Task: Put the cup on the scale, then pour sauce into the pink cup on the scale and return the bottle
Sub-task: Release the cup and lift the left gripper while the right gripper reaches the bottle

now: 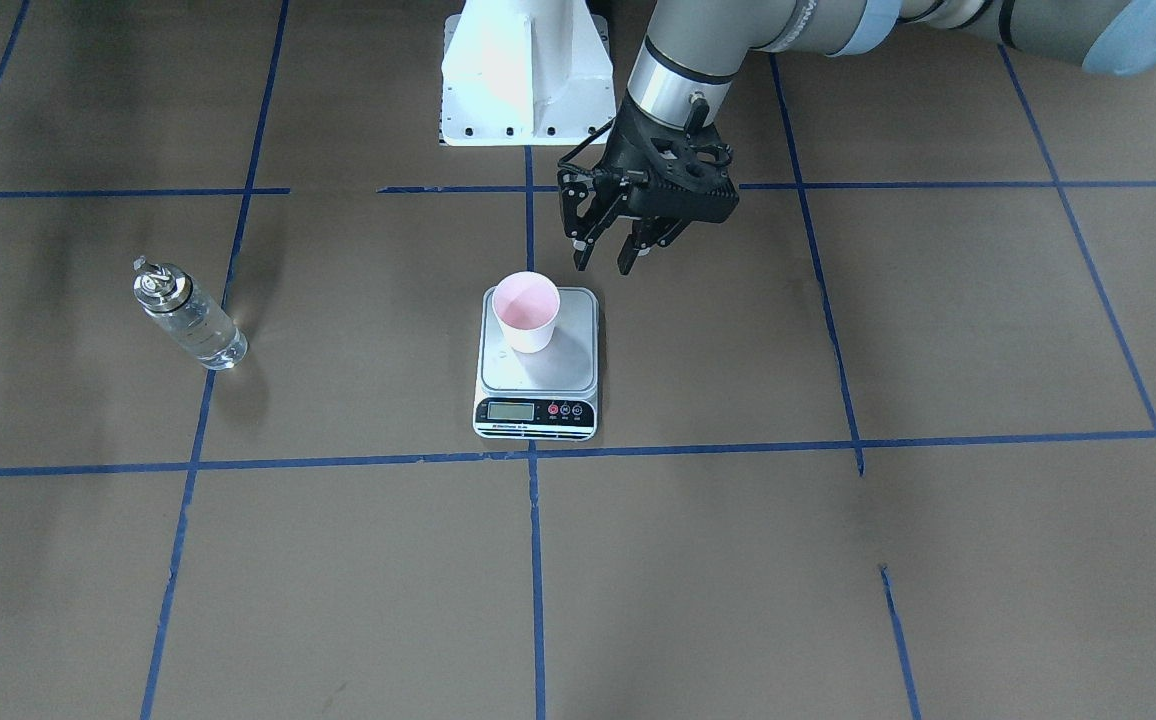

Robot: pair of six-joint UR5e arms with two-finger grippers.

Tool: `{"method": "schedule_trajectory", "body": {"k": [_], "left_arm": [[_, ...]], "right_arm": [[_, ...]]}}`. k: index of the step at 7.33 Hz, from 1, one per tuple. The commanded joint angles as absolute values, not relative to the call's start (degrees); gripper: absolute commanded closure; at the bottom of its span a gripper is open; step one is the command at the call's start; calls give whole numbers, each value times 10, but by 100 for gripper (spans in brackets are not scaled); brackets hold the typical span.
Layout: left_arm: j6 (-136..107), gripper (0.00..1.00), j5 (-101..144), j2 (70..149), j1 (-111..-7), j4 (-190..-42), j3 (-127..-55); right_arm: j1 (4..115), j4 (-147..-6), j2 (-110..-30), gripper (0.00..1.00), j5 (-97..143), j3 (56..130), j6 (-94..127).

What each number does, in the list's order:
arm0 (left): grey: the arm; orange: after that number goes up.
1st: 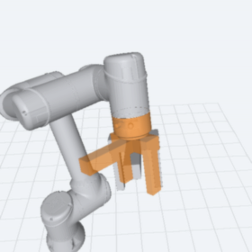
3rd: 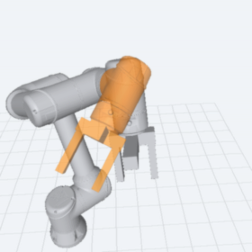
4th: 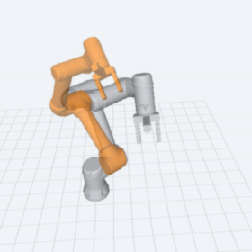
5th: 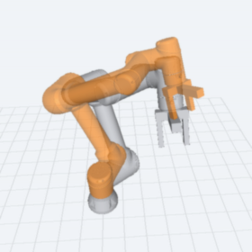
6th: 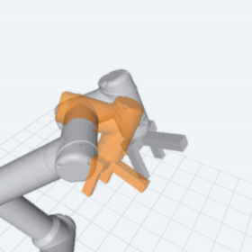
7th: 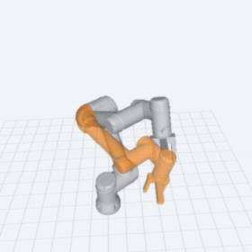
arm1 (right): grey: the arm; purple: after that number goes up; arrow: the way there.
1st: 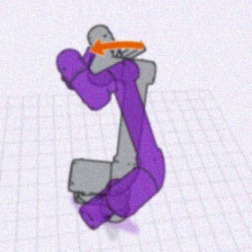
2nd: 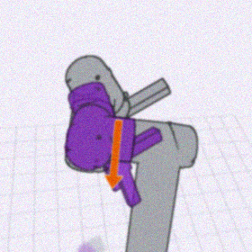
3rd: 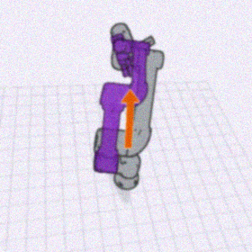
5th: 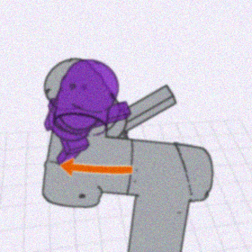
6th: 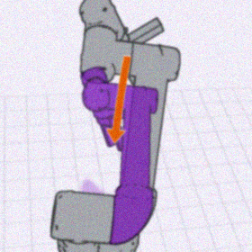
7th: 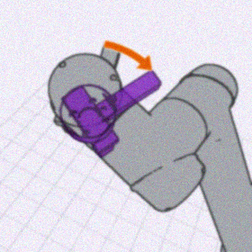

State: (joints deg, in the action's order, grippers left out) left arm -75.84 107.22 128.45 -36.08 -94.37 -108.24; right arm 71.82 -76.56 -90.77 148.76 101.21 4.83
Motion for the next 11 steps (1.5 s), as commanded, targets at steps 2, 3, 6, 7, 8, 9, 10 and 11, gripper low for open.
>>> {"method": "schedule_trajectory", "body": {"k": [2, 3, 6, 7, 8, 9, 10, 11], "left_arm": [[-759, 46, 1072, 1282, -362, -943, -1083], [-759, 46, 1071, 1281, -366, -943, -1081], [-758, 46, 1071, 1274, -369, -944, -1080], [-758, 46, 1071, 1274, -370, -944, -1080], [-758, 46, 1071, 1274, -370, -944, -1081], [-758, 45, 1071, 1274, -370, -944, -1081], [-759, 45, 1071, 1274, -369, -944, -1082], [-759, 44, 1071, 1274, -369, -944, -1082]], "right_arm": [[519, -436, -1012, 0, 1305, 1064, 369], [451, -375, -1017, 0, 1229, 1066, 492], [381, -355, -1017, 2, 1101, 1111, 627], [345, -355, -1018, 7, 1029, 1130, 682], [321, -357, -1019, 0, 987, 1133, 694], [290, -359, -1024, 0, 923, 1133, 697], [248, -374, -1030, 0, 830, 1133, 697], [220, -393, -1030, 0, 766, 1133, 700]]}}
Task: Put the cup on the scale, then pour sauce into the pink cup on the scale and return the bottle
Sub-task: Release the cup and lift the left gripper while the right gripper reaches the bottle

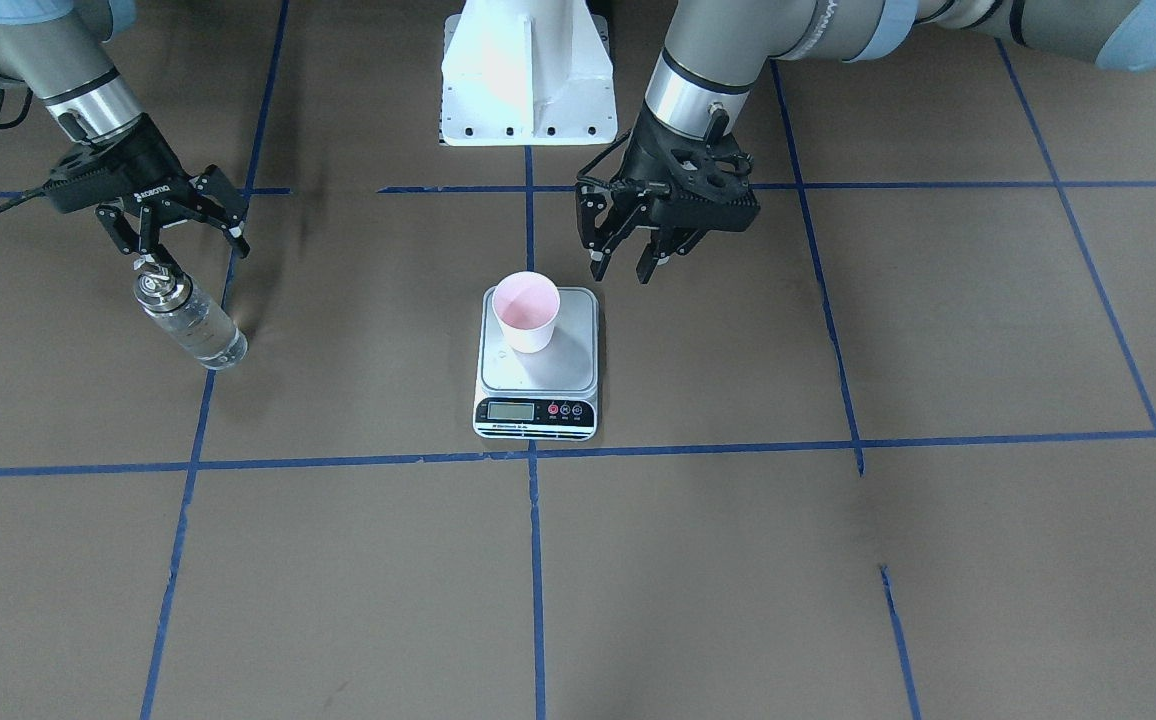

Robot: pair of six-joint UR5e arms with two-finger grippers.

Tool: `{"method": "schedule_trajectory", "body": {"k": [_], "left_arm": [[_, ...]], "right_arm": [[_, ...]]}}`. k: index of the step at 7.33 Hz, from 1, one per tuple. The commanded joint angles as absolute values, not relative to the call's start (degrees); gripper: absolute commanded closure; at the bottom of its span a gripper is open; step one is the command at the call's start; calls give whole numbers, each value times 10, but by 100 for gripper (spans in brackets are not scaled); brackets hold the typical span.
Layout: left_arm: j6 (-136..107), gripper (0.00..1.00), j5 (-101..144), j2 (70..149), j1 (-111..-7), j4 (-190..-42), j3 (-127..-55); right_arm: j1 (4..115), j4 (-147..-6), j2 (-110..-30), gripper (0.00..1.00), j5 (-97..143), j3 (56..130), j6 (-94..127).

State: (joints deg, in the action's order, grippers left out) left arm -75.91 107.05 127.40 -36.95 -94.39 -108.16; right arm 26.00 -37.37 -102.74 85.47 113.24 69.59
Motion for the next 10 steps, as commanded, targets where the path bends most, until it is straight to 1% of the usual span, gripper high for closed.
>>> {"method": "schedule_trajectory", "body": {"k": [1, 5, 10], "left_arm": [[-759, 44, 1071, 1274, -369, -944, -1081], [-758, 44, 1071, 1274, -369, -944, -1081], [-758, 44, 1071, 1274, -369, -944, -1082]], "right_arm": [[204, -395, -1030, 0, 717, 1132, 719], [178, -421, -1027, 0, 580, 1122, 735], [168, -414, -1001, 0, 531, 1094, 747]]}}
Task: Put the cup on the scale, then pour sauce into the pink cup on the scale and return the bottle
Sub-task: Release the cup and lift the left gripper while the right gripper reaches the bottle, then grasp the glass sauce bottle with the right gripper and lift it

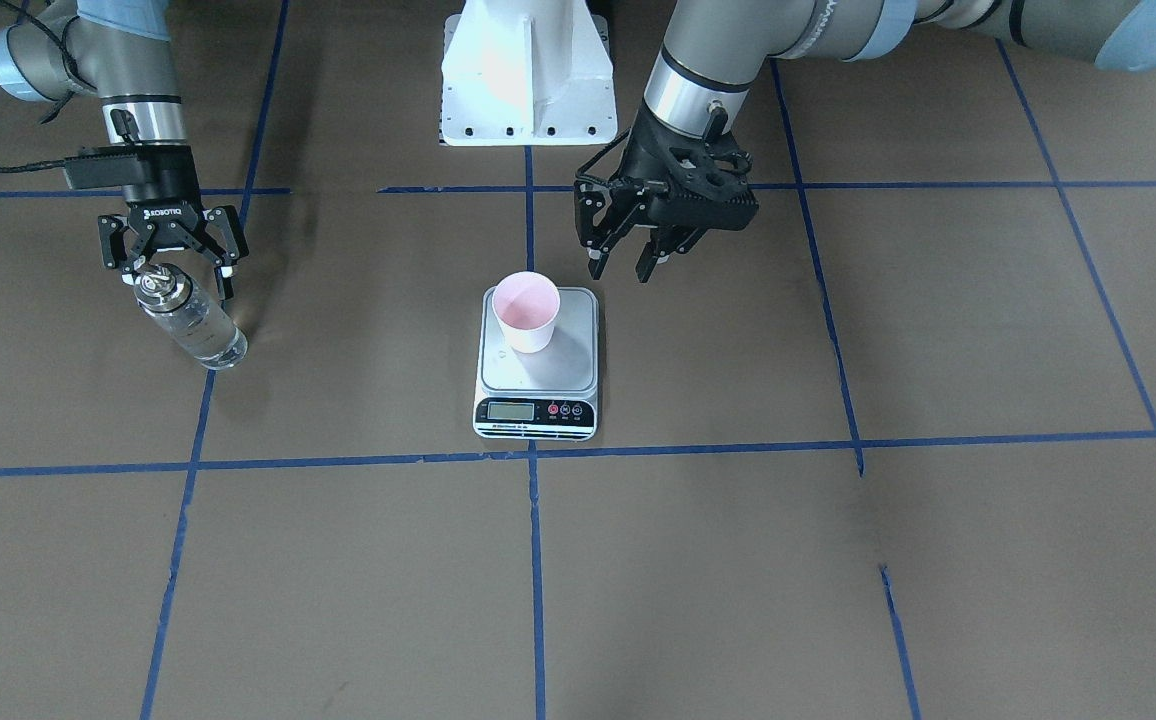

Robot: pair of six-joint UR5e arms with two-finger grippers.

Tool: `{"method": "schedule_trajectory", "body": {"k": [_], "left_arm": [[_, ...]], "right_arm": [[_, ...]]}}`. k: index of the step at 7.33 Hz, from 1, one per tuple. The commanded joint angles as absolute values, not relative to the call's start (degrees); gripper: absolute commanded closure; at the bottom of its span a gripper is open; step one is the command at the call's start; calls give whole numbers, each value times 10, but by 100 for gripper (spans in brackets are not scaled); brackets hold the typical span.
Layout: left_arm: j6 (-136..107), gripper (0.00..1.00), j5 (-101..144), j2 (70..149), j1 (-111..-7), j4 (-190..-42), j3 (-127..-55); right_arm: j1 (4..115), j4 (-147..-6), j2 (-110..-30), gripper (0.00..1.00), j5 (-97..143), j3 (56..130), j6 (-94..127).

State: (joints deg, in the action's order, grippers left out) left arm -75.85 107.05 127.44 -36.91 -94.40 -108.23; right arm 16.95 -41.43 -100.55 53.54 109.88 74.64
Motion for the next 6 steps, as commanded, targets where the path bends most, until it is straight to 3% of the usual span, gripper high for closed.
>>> {"method": "schedule_trajectory", "body": {"k": [1, 6], "left_arm": [[-758, 44, 1071, 1274, -369, -944, -1083], [-758, 44, 1071, 1274, -369, -944, -1080]], "right_arm": [[168, -414, -1001, 0, 525, 1085, 746], [168, -414, -956, 2, 502, 1019, 737]]}}
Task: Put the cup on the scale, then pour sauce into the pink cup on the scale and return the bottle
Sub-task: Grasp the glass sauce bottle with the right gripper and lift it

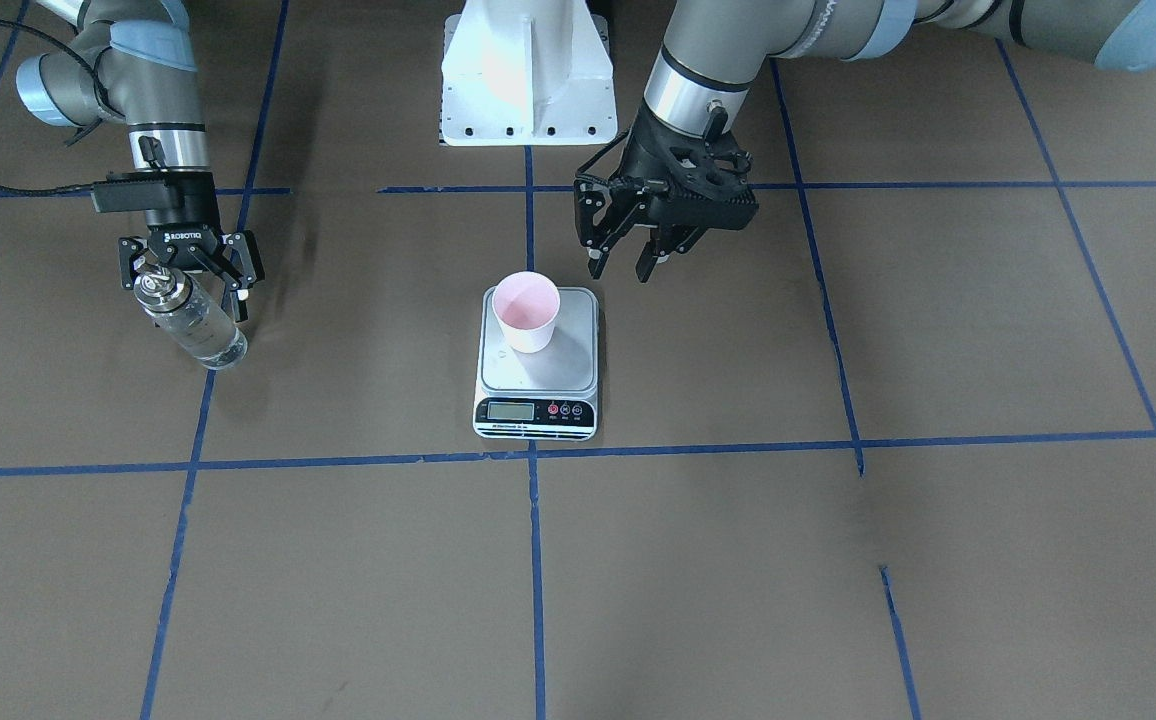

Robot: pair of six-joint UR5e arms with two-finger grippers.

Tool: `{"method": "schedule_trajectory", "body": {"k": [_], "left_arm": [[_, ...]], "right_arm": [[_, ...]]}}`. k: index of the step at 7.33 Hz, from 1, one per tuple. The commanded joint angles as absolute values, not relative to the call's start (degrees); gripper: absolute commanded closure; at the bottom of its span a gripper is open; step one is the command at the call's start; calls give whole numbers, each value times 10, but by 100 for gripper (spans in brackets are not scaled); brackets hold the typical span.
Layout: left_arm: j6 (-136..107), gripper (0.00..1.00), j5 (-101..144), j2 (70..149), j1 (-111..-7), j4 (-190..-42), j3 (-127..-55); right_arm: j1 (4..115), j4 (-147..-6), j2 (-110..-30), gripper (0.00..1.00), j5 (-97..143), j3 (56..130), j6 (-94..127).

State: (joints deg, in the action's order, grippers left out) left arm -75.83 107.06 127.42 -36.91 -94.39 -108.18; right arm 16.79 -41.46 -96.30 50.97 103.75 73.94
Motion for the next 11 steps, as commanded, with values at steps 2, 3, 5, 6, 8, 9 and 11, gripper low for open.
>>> {"method": "schedule_trajectory", "body": {"k": [2, 3, 5, 6, 8, 9, 11], "left_arm": [[-758, 44, 1071, 1274, -369, -944, -1079], [-758, 44, 1071, 1274, -369, -944, -1078], [-758, 44, 1071, 1274, -369, -944, -1078], [-758, 44, 1070, 1273, -370, -944, -1078], [-758, 44, 1070, 1274, -370, -944, -1078], [-758, 44, 1070, 1274, -370, -944, -1078], [-758, 44, 1069, 1274, -372, -943, -1078]], "right_arm": [[167, -415, -955, 2, 500, 1014, 737], [167, -414, -953, 3, 500, 1013, 737], [164, -415, -938, 4, 474, 1001, 736], [162, -415, -936, 5, 468, 1000, 736], [152, -415, -936, 8, 446, 1000, 734], [151, -415, -935, 14, 434, 999, 724], [151, -414, -935, 19, 427, 1000, 721]]}}
